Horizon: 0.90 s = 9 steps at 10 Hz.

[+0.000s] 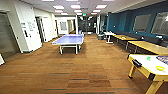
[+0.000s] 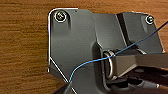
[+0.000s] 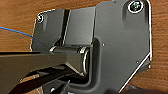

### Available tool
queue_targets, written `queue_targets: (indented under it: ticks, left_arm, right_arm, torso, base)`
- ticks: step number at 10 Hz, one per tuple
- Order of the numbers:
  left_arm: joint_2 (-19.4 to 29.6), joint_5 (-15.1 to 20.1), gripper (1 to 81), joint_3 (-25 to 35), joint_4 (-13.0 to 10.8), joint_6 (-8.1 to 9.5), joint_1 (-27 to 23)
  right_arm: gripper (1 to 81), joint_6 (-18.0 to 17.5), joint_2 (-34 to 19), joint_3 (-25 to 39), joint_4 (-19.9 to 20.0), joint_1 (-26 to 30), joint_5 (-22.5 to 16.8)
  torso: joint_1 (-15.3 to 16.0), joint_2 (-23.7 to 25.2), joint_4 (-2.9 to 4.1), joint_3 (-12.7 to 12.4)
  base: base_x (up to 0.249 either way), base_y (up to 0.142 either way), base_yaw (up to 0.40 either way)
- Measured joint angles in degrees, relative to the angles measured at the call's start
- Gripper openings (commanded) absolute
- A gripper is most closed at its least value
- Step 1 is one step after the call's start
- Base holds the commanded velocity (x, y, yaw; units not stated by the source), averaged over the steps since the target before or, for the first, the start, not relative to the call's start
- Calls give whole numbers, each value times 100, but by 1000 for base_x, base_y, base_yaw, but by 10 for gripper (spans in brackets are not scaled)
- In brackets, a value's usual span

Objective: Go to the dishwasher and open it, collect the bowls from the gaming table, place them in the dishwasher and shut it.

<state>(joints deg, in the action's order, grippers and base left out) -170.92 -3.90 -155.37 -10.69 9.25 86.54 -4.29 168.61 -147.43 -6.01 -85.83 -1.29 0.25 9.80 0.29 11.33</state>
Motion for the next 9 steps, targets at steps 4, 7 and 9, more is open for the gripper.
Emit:
queue_targets:
  ticks: [4, 7, 9]
  left_arm:
    - [-2, 0, 811, 2, 0, 0, 1]
    - [-5, 0, 811, 2, 0, 0, 1]
    - [-2, 2, 811, -1, 0, -2, 1]
  right_arm:
    - [811, 0, 20, -11, 0, 0, 0]
    - [811, 0, 35, -50, 0, 0, 0]
    - [811, 0, 49, -50, 0, 0, 0]
  torso:
    - [0, 0, 0, 0]
    - [0, 0, 0, 0]
    - [0, 0, 0, 0]
  base:
    - [277, 0, 0]
    - [277, 0, 0]
    - [277, 0, 0]
